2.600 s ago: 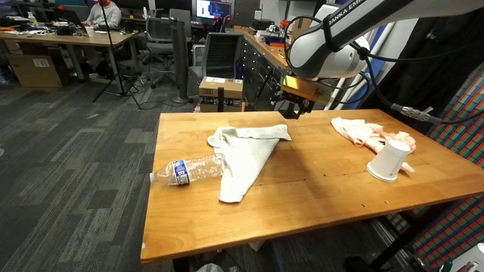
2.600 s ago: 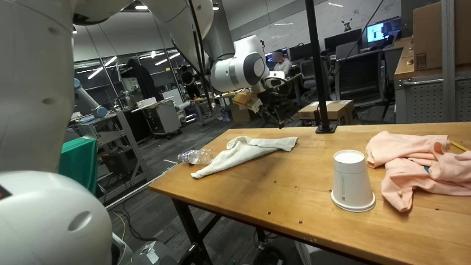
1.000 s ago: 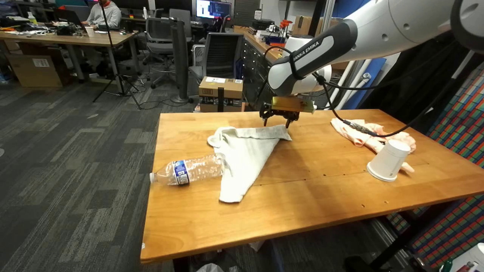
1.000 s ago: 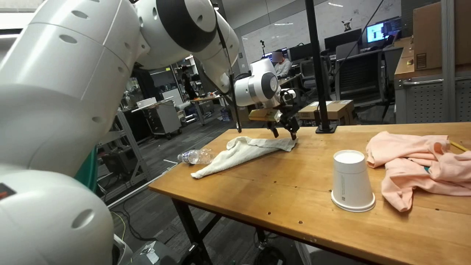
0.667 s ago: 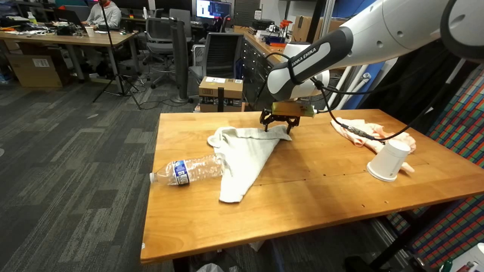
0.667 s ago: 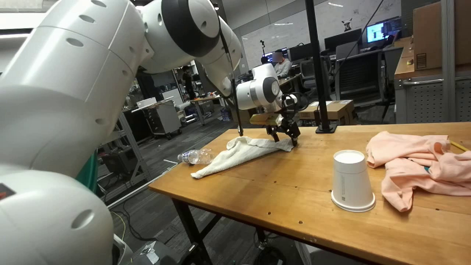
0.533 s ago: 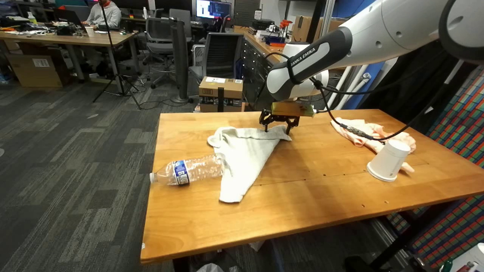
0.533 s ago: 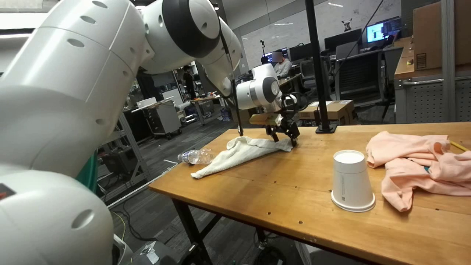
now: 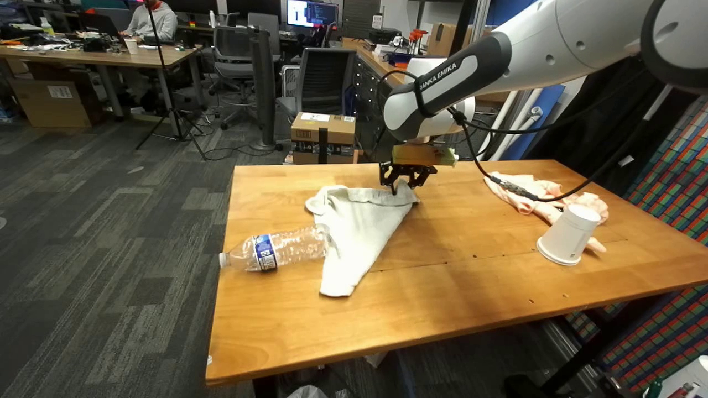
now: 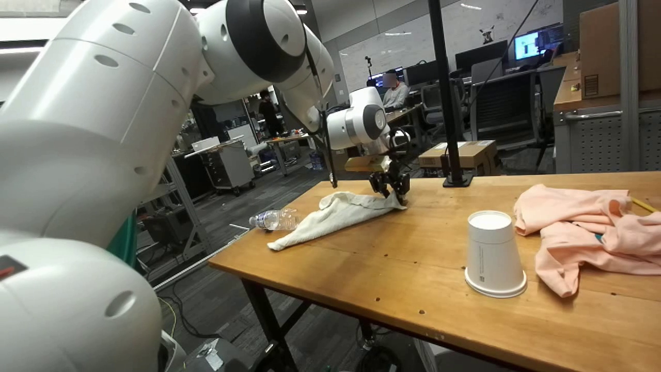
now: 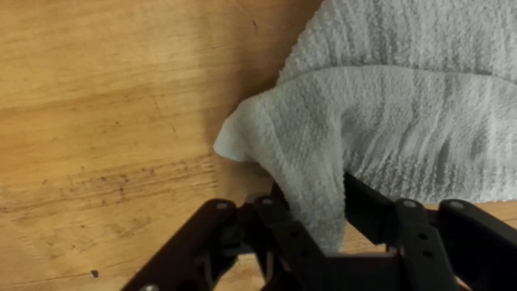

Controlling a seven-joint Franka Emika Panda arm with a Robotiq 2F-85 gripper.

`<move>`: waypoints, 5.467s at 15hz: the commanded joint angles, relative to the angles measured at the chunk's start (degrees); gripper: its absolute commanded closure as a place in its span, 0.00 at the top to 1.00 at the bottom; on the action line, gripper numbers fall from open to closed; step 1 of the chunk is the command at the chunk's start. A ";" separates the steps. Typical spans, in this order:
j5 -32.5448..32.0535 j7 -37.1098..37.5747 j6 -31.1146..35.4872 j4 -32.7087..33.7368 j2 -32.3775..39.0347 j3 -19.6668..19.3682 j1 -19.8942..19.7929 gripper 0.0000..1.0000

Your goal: Fold the towel diagonally twice

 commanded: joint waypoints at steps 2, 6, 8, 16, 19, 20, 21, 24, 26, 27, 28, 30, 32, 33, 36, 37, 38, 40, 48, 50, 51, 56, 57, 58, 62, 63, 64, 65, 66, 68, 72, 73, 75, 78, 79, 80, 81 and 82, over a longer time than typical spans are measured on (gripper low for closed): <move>-1.25 -0.04 -0.28 -1.46 -3.30 -0.72 1.45 0.00; -2.54 1.27 0.84 -5.53 -8.30 -1.42 2.53 0.02; -3.97 2.45 1.46 -8.36 -11.54 -1.93 3.42 0.02; -11.47 14.15 -1.01 -20.08 -25.94 -2.08 8.29 0.02; -17.28 18.67 -3.25 -22.71 -30.51 -0.54 10.32 0.02; -18.78 20.42 -4.53 -23.64 -32.02 0.39 10.85 0.02; -20.72 22.30 -5.91 -24.35 -33.21 1.27 11.45 0.02; -24.98 26.45 -9.71 -25.88 -35.94 5.07 12.33 0.02; -28.70 28.39 -11.78 -26.83 -37.42 7.60 12.85 0.02; -30.23 28.53 -12.91 -27.03 -37.95 8.91 13.03 0.02; -31.63 28.16 -14.55 -26.97 -38.25 10.29 13.25 0.02; -33.20 27.62 -17.72 -26.77 -38.58 12.67 13.30 0.02; -34.51 27.63 -21.01 -26.41 -38.54 14.61 13.49 0.02; -34.88 27.57 -22.40 -26.05 -38.23 15.50 13.66 0.02; -35.52 27.57 -25.35 -24.52 -36.93 17.84 14.26 0.02; -34.85 27.52 -25.71 -24.17 -36.64 18.42 14.30 0.02; -34.35 27.94 -25.74 -23.97 -36.37 18.83 14.29 0.02; -31.37 28.43 -24.45 -24.09 -36.70 19.80 14.11 0.02; -7.25 26.84 -19.72 -24.57 -37.20 21.17 13.34 0.02; -4.19 26.57 -18.76 -24.67 -36.91 21.17 13.51 0.02; -3.13 26.59 -18.65 -24.67 -36.84 21.17 13.59 0.02; -0.06 26.70 -18.31 -24.63 -36.48 21.10 13.68 0.40; 0.33 26.72 -18.30 -24.70 -36.50 21.06 13.64 0.47; 0.79 26.68 -18.23 -24.78 -36.55 21.02 13.59 0.56; 2.24 26.43 -17.71 -25.15 -36.83 20.93 13.41 0.85; 2.42 26.34 -17.47 -25.24 -36.86 20.92 13.39 0.94; 2.51 26.25 -17.12 -25.34 -36.90 20.93 13.39 0.99; 2.76 25.92 -16.63 -25.46 -36.94 20.96 13.35 1.00; 3.14 25.09 -15.52 -25.79 -37.11 21.02 13.24 1.00; 3.35 22.64 -11.84 -26.85 -37.63 21.05 13.04 1.00; 2.40 17.97 -4.69 -29.22 -38.70 20.80 12.69 0.99; 2.17 17.00 -2.62 -30.06 -39.25 20.68 12.55 1.00; 2.07 15.36 1.67 -31.77 -40.44 20.50 12.26 1.00; 1.46 16.82 -0.26 -29.44 -37.74 20.46 12.70 1.00; 1.45 16.70 -0.14 -29.76 -38.10 20.49 12.60 1.00; 1.45 16.63 -0.10 -29.95 -38.32 20.52 12.56 1.00; 1.45 16.59 -0.09 -30.03 -38.46 20.55 12.55 1.00; 1.45 16.55 -0.08 -30.04 -38.50 20.55 12.54 1.00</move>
